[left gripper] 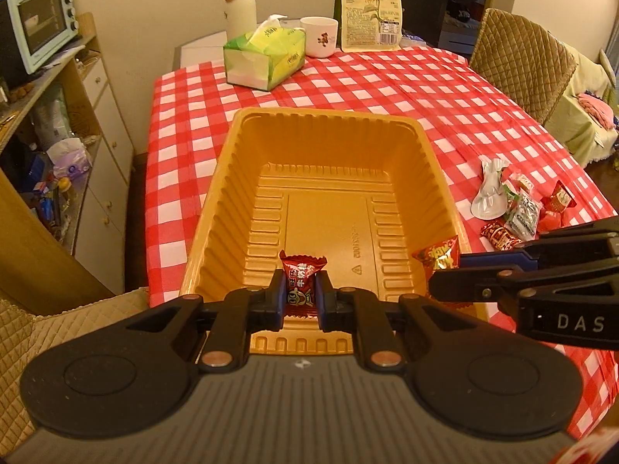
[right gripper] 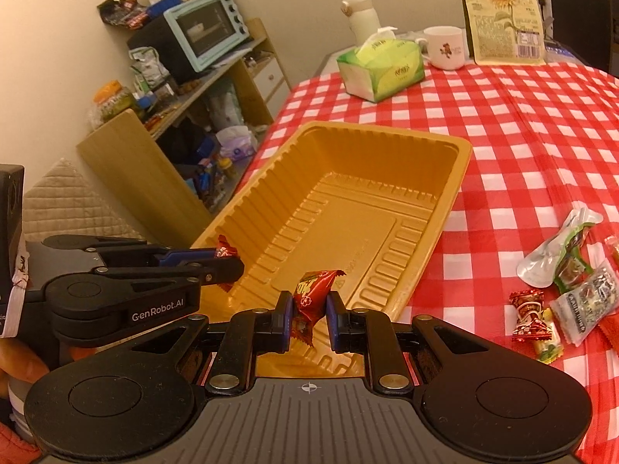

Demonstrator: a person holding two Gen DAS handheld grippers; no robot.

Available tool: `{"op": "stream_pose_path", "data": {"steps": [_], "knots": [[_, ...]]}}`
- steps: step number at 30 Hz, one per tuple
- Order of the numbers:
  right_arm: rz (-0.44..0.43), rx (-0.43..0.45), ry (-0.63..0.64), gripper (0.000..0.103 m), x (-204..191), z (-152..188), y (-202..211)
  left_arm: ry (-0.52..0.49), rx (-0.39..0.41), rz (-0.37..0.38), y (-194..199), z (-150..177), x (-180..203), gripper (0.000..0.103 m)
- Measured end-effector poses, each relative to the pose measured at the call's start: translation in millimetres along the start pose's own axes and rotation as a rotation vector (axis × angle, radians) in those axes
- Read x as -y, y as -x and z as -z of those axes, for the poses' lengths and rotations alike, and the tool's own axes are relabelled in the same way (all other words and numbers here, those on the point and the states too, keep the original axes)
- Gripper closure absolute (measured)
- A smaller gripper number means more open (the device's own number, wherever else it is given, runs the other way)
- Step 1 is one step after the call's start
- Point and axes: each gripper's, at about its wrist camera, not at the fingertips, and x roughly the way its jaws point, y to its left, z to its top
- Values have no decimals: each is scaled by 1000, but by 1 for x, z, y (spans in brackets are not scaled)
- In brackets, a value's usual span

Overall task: Organize snacks
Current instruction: 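Carry both candies over the orange tray and open the left gripper, then open the right gripper to drop its candy into the orange tray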

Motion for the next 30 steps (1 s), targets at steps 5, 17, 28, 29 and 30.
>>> {"op": "stream_pose_path", "data": {"steps": [5,17,28,29,30], "knots": [[25,-4,-10,84,-2,-1,-6,-7,-10,14,-8,-3,-5,89],[57,6,-28,84,-4,-3,-8,-12,-16,40,-11,-3,-12,80],[43,35,-22,83,-11,-9,-15,13,-7,27,3,2,-25,68],[45,37,-21,80,-12,-10,-16,15,-4,25,4,3,-26,64],[50,37,-20,72,-13,-11,-16,16,-3,23,6,4,-27,62]]}}
